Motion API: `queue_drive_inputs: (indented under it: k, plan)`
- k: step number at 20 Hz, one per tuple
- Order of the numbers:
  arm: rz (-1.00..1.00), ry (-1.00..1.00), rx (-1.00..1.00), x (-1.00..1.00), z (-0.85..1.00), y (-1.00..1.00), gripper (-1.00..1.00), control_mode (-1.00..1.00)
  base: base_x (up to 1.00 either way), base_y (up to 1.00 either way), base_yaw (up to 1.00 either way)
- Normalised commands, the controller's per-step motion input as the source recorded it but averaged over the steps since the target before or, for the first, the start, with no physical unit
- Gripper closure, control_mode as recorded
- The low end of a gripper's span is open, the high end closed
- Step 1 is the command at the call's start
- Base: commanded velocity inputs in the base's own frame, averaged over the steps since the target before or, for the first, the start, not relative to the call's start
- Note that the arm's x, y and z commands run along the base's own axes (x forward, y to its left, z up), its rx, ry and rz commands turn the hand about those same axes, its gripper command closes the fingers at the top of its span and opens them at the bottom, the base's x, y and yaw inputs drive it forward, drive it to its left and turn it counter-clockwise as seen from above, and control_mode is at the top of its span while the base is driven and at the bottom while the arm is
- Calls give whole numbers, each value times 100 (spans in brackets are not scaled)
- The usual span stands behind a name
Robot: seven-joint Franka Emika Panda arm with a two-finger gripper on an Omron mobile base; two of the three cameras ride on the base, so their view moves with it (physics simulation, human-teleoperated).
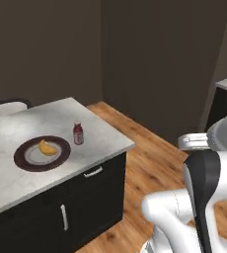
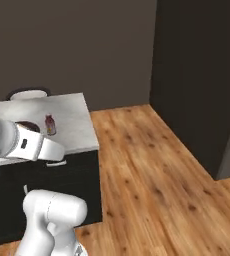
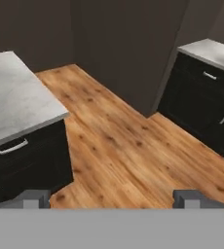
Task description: Move the hot dog bun to the plate on the dining table and place the condiment next to that plate. Then navigate to the fridge and take the sausage and place it on the plate as well.
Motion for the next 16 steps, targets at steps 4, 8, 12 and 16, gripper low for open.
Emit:
queue_drive_inputs:
  k: [4,8,12,16]
  plan:
    - [0,0,0,0,0,0,-100,100,-17,-8,-81]
    - [0,0,0,0,0,0,-100,100,-7,-13,-78]
    - [0,0,0,0,0,0,-100,100,-8,-16,-75]
    - [0,0,0,0,0,0,-100,100,-5,-5,-80]
